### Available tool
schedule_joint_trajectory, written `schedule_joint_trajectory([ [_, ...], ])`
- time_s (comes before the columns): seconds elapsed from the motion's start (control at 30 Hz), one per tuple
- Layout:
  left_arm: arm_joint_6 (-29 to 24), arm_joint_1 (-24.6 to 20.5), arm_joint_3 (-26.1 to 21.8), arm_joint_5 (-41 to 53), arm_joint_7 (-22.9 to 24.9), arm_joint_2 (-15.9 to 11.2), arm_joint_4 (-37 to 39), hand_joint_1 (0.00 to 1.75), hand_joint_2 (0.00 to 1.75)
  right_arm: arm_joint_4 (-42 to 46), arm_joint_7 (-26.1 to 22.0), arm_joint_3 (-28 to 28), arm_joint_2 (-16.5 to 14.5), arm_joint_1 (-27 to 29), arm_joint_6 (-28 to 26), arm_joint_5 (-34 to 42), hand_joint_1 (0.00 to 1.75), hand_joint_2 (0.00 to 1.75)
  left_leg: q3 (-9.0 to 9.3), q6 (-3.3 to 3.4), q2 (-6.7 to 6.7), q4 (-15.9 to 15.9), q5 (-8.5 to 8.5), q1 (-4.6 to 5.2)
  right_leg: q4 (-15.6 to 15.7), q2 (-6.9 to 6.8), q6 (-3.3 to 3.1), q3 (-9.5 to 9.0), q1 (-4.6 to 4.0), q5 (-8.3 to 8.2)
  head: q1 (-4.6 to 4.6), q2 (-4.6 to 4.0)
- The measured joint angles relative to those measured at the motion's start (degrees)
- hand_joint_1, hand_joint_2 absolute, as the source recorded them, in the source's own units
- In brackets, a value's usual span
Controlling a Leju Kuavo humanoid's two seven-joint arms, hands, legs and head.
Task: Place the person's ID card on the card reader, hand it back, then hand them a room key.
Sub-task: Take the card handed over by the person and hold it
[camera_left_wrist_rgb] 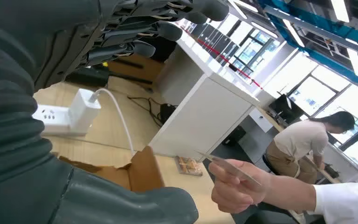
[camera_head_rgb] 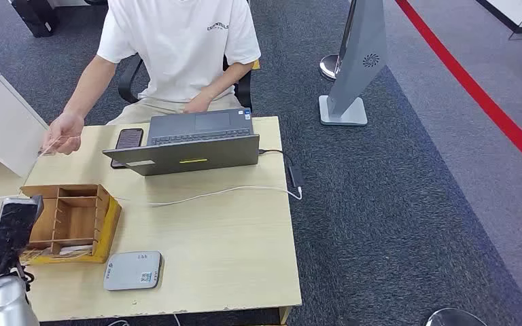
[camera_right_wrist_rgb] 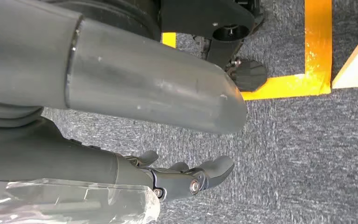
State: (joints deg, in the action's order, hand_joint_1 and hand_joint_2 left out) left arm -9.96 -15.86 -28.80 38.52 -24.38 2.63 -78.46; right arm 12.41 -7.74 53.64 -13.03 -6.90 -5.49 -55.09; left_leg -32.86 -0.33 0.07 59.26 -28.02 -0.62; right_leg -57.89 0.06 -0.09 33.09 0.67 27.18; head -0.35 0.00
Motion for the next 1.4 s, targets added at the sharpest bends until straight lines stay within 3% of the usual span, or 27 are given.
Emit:
schedule_joint_trajectory([
  [0.53,-12.7,-9.8,16.1,21.0,8.4,-5.9,6.8,0.00,1.75,0.0,3.0,-1.5,-0.6,-1.3,0.3,-1.2,0.00,0.00,-0.01,-0.05,0.01,0.0,0.06,0.00,0.0,0.03,-0.03,0.03,0.00,-0.08,0.01,0.00],
  [0.67,-16.1,-12.0,19.8,26.2,10.4,-7.2,8.7,1.75,1.75,0.0,3.7,-2.1,-0.7,-1.5,0.7,-1.5,0.00,0.00,-0.02,-0.05,0.02,0.0,0.06,0.00,0.0,0.04,-0.02,0.04,0.00,-0.09,0.01,0.00],
  [0.93,-20.6,-15.4,26.0,32.5,12.4,-8.9,12.0,1.75,1.75,0.1,5.1,-2.9,-0.7,-1.9,1.2,-1.5,0.00,0.00,-0.03,-0.04,0.02,0.0,0.08,0.00,0.0,0.04,-0.02,0.05,0.00,-0.10,0.01,0.00],
  [1.4,-20.6,-16.6,27.9,32.3,12.4,-9.3,13.9,1.75,1.75,0.1,5.3,-3.8,-0.7,-1.9,1.2,-1.4,0.00,0.00,-0.03,-0.04,0.02,0.0,0.09,0.00,-0.1,0.04,-0.02,0.06,0.00,-0.10,0.00,0.00],
])
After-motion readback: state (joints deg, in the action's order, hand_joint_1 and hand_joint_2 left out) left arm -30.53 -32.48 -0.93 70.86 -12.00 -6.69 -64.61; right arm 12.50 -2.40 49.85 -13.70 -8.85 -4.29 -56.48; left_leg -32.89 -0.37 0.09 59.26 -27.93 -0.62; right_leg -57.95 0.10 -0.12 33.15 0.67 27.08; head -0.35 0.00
